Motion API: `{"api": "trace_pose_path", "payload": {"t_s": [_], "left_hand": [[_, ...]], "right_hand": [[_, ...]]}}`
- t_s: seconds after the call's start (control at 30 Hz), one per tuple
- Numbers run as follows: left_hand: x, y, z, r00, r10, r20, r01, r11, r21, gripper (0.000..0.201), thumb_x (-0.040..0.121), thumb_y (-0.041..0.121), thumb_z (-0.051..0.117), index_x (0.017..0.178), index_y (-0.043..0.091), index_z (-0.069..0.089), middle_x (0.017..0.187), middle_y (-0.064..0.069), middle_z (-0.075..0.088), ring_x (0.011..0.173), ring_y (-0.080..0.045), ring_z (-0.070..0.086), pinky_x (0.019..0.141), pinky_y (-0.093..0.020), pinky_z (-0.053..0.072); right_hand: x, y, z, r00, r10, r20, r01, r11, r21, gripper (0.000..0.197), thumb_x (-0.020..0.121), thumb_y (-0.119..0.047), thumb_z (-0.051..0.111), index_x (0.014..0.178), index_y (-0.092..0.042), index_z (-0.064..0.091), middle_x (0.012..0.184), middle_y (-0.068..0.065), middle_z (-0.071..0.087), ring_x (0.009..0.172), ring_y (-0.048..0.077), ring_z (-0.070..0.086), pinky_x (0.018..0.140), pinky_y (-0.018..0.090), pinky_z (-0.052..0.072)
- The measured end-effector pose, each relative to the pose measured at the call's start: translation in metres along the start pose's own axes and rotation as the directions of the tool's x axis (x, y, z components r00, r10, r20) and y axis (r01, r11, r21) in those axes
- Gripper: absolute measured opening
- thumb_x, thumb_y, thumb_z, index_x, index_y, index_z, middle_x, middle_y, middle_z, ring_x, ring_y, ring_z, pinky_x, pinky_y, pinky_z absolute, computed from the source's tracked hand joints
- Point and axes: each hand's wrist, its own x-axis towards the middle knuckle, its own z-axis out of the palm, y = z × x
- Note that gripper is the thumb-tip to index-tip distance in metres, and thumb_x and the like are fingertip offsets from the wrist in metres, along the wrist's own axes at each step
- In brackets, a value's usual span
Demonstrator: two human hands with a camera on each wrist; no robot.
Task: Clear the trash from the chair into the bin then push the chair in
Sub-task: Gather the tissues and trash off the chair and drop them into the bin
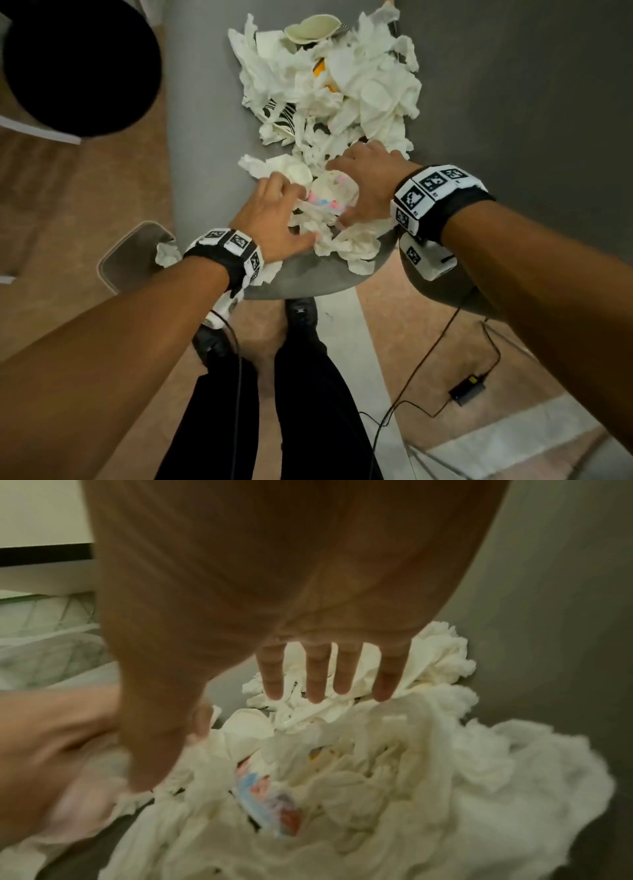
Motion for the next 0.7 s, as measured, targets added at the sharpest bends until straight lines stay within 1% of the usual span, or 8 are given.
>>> {"api": "trace_pose_path", "payload": {"t_s": [0.1,0.17,0.23,0.33,0.4,0.47,0.6,0.7], "left_hand": [[-0.01,-0.008,0.011,0.98,0.07,0.184,-0.105,0.977,0.185,0.067,0.076,0.052,0.067,0.133,0.025,0.043,0.12,-0.004,0.036,0.112,-0.026,0.039,0.091,-0.043,0.048],[-0.008,-0.012,0.01,0.982,0.081,0.173,-0.118,0.968,0.22,0.041,0.082,0.021,0.065,0.12,0.013,0.05,0.115,-0.009,0.039,0.106,-0.03,0.044,0.084,-0.04,0.047],[-0.003,-0.01,0.004,0.983,0.064,0.173,-0.106,0.964,0.244,0.026,0.081,0.003,0.059,0.105,0.007,0.051,0.112,-0.01,0.04,0.102,-0.03,0.045,0.077,-0.033,0.04],[0.007,-0.006,-0.005,0.988,0.033,0.152,-0.07,0.967,0.244,0.022,0.081,-0.005,0.052,0.101,0.004,0.05,0.109,-0.01,0.042,0.099,-0.03,0.045,0.074,-0.036,0.042],[0.014,-0.005,-0.008,0.991,0.017,0.133,-0.049,0.968,0.244,0.025,0.08,-0.009,0.049,0.103,0.001,0.052,0.107,-0.017,0.047,0.098,-0.035,0.048,0.072,-0.039,0.04],[0.018,-0.004,-0.012,0.997,-0.009,0.079,-0.007,0.98,0.199,0.026,0.082,-0.009,0.046,0.105,0.0,0.051,0.105,-0.019,0.048,0.094,-0.034,0.046,0.069,-0.039,0.037],[0.017,-0.001,-0.02,0.998,-0.046,-0.049,0.051,0.993,0.105,0.031,0.085,-0.007,0.039,0.11,0.006,0.052,0.098,-0.012,0.046,0.083,-0.026,0.042,0.066,-0.039,0.039],[0.014,0.001,-0.025,0.99,-0.09,-0.112,0.091,0.996,0.002,0.017,0.087,-0.002,0.04,0.092,0.006,0.053,0.089,-0.01,0.049,0.079,-0.032,0.05,0.069,-0.041,0.045]], "right_hand": [[-0.013,0.002,0.001,0.992,-0.025,0.122,0.036,0.996,-0.087,0.114,0.05,-0.073,0.081,0.147,-0.04,0.031,0.15,0.001,0.033,0.14,0.032,0.032,0.105,0.057,0.039],[-0.015,-0.006,0.006,0.986,-0.082,0.146,0.101,0.987,-0.128,0.115,0.048,-0.069,0.084,0.145,-0.036,0.032,0.152,0.003,0.028,0.139,0.034,0.033,0.101,0.058,0.044],[-0.009,-0.017,0.011,0.978,-0.127,0.166,0.156,0.972,-0.177,0.118,0.047,-0.065,0.087,0.144,-0.033,0.029,0.153,0.005,0.021,0.139,0.035,0.03,0.096,0.059,0.048],[-0.006,-0.031,0.022,0.964,-0.165,0.209,0.222,0.931,-0.291,0.119,0.053,-0.05,0.091,0.148,-0.027,0.023,0.155,0.009,0.016,0.138,0.036,0.028,0.09,0.059,0.051],[-0.007,-0.034,0.026,0.966,-0.177,0.186,0.229,0.924,-0.307,0.084,0.08,-0.024,0.076,0.148,-0.017,0.027,0.156,0.015,0.018,0.139,0.039,0.027,0.088,0.054,0.05],[-0.006,-0.034,0.023,0.967,-0.214,0.138,0.247,0.92,-0.304,0.055,0.095,-0.009,0.054,0.146,-0.013,0.034,0.151,0.02,0.025,0.133,0.041,0.035,0.085,0.048,0.047],[0.007,-0.025,0.006,0.981,-0.193,-0.032,0.189,0.976,-0.112,0.049,0.096,-0.002,0.047,0.141,-0.02,0.045,0.122,0.019,0.048,0.11,0.037,0.054,0.076,0.037,0.037],[0.01,-0.017,-0.005,0.982,-0.072,-0.177,0.096,0.986,0.135,0.039,0.096,0.0,0.039,0.124,-0.012,0.062,0.11,0.02,0.057,0.104,0.039,0.058,0.078,0.033,0.037]]}}
